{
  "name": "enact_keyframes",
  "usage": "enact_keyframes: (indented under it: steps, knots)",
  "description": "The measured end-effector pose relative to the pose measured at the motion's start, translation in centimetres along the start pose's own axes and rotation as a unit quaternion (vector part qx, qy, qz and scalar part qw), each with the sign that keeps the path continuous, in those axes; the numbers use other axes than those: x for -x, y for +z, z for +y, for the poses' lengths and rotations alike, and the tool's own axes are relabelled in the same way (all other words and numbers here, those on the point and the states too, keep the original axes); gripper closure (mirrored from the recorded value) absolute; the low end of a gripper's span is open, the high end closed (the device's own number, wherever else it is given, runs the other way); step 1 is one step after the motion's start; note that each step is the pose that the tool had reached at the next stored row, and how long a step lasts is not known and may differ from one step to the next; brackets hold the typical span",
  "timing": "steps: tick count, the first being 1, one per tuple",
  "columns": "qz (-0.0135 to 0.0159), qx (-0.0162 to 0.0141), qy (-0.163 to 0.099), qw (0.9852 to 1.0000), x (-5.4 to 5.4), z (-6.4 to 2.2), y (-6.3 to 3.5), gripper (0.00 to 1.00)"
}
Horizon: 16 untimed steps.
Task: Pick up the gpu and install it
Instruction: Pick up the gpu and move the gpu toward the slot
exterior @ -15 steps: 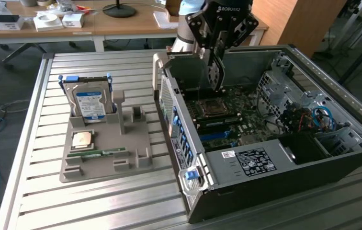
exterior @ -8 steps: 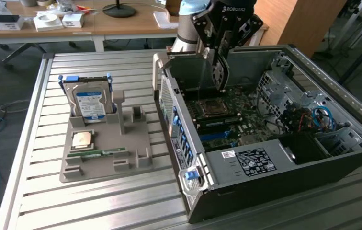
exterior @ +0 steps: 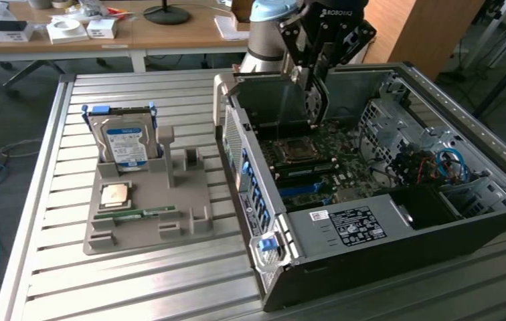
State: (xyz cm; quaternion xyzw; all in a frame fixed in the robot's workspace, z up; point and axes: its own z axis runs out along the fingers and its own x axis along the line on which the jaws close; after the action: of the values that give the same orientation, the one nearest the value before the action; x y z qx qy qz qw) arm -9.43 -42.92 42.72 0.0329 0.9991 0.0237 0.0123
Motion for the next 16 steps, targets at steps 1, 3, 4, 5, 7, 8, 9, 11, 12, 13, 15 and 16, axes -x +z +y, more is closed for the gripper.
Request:
enact_keyframes:
  steps: [1,3,4,5,7,8,9,11,12,13,15,16]
  knots:
    - [0.0000,0.0000,0.000,1.0000,0.2,0.01,0.01,0.74]
    - [0.0000,0.0000,0.000,1.0000,0.5,0.04,0.01,0.74]
    - [0.0000,0.0000,0.000,1.0000,0.7,0.06,0.02,0.74]
    - [0.0000,0.0000,0.000,1.0000,0.9,0.07,0.02,0.74]
    - [0.0000,0.0000,0.000,1.0000,1.2,0.10,0.03,0.74]
    - [0.0000,0.0000,0.000,1.0000,1.4,0.11,0.04,0.74]
    - [0.0000,0.0000,0.000,1.0000,1.5,0.13,0.04,0.74]
    - [0.0000,0.0000,0.000,1.0000,1.8,0.15,0.05,0.74]
    - [0.0000,0.0000,0.000,1.0000,2.0,0.17,0.05,0.74]
    - [0.0000,0.0000,0.000,1.0000,2.1,0.18,0.06,0.74]
    - [0.0000,0.0000,0.000,1.0000,2.4,0.21,0.07,0.74]
    - [0.0000,0.0000,0.000,1.0000,2.6,0.22,0.07,0.74]
